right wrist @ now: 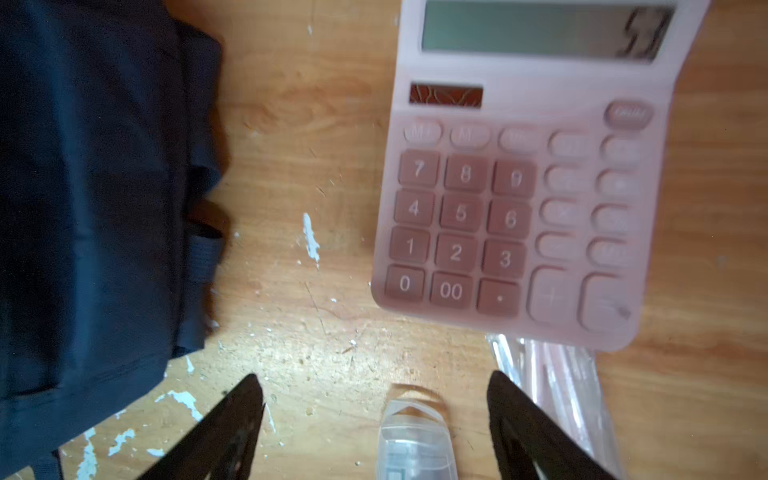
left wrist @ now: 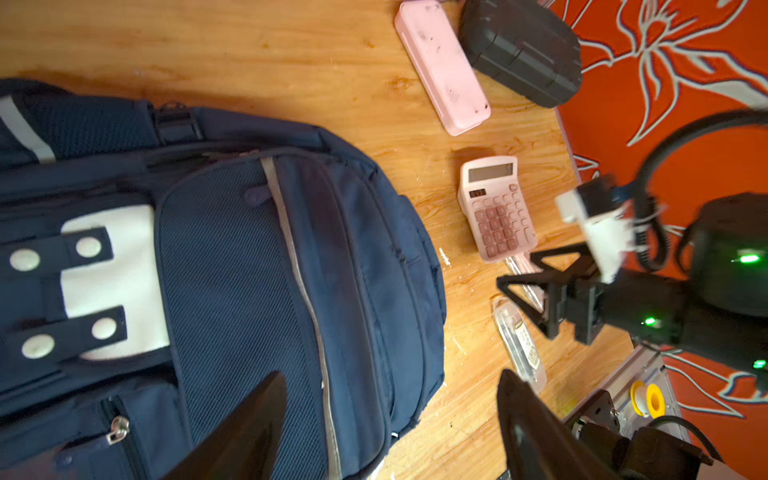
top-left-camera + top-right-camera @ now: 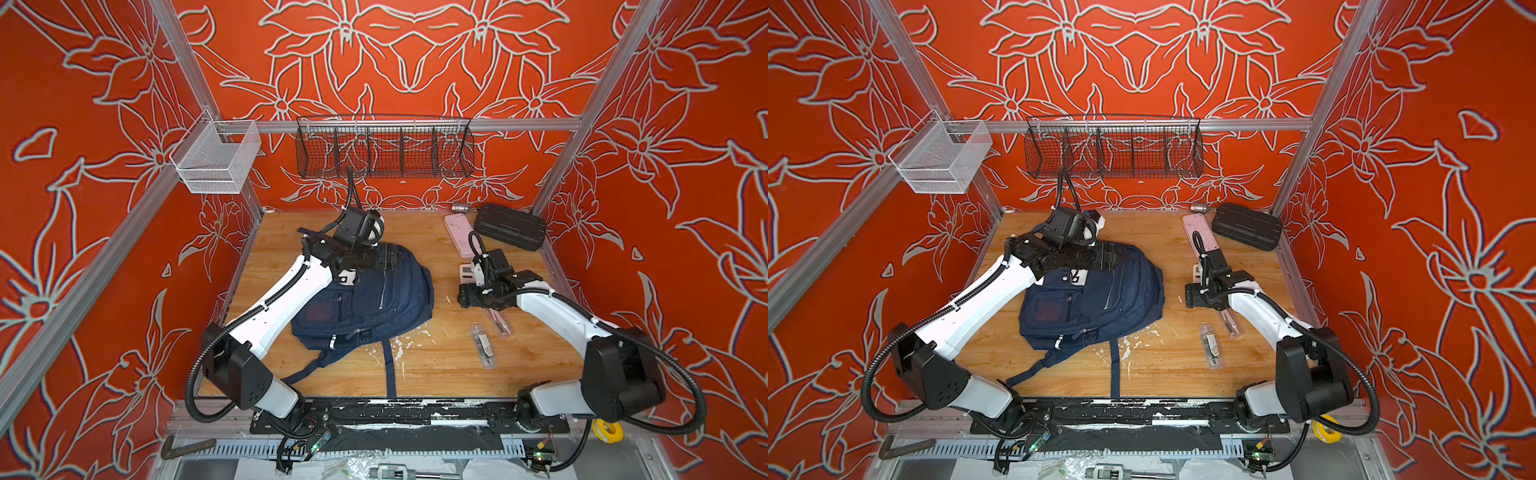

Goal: Pack the student bag
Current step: 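Release the zipper and move the right gripper to the clear pen box, then grasp the pink calculator with the right gripper while the left moves over the bag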

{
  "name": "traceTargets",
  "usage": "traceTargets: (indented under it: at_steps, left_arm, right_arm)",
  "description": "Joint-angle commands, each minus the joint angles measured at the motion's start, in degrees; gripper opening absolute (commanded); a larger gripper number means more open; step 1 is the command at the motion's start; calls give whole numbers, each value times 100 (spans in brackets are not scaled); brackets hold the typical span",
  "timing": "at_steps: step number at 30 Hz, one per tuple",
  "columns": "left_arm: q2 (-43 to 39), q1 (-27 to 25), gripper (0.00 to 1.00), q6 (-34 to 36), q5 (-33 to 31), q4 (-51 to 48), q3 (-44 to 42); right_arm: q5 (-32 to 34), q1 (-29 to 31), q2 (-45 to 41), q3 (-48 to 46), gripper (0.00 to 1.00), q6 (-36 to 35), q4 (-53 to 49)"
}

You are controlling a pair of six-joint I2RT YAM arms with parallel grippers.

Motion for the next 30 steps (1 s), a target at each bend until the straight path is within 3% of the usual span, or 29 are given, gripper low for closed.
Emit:
traceTargets:
  at_steps: [1,9,13,19,25,30]
  left_arm:
    - [122,-22,80,130,-162,-17,104]
    - [-95,-43,81,117,-195,-85,13]
    - [-344,-38,81,109,-216,-150,-84]
    - [-455,-40,81,117,-295,-54,-291]
    - [-253,-42,81,170,-292,-29,-216]
    - [52,-46,81,360,-323,-172,72]
  right_arm:
    - [178,-19,-5,-127,97,319,-197]
    - [-348,25,-115,-613,97,871,-334]
    - [-114,55,-417,-1031,92,1339,-425]
    - [134,105,-676,-1104,92,1307,-496]
    - [368,26,-646,-137,94,964,-469]
    - [20,-633,320,915,90,242,-470]
